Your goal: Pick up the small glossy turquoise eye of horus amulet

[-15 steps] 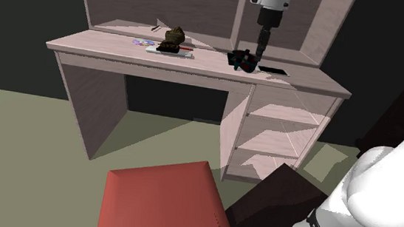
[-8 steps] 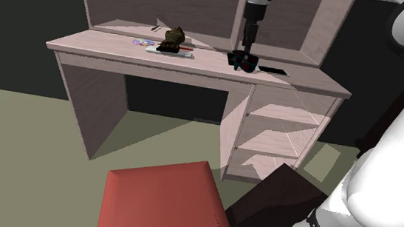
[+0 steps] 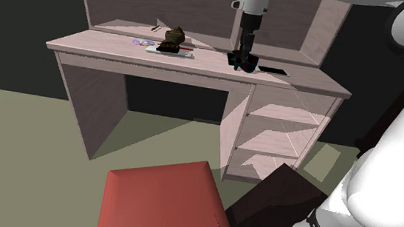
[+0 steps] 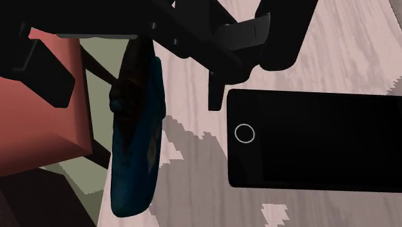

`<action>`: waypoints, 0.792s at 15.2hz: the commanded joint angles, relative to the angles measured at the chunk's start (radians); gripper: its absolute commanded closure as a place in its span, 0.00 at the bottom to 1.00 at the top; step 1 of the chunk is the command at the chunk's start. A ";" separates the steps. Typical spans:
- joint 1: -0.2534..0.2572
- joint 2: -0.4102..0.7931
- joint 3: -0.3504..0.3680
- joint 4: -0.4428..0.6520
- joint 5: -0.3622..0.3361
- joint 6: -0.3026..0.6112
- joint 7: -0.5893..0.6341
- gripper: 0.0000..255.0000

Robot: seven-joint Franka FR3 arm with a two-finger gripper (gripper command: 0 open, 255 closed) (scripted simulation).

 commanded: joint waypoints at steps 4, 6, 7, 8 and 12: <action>0.000 -0.002 0.000 -0.009 0.000 0.008 0.001 1.00; 0.000 -0.002 0.000 -0.009 0.000 0.008 0.001 1.00; 0.000 -0.002 0.000 -0.010 0.000 0.009 0.001 1.00; 0.000 -0.002 0.000 -0.011 0.000 0.009 0.000 1.00; 0.000 0.003 0.000 0.024 0.001 -0.021 -0.001 1.00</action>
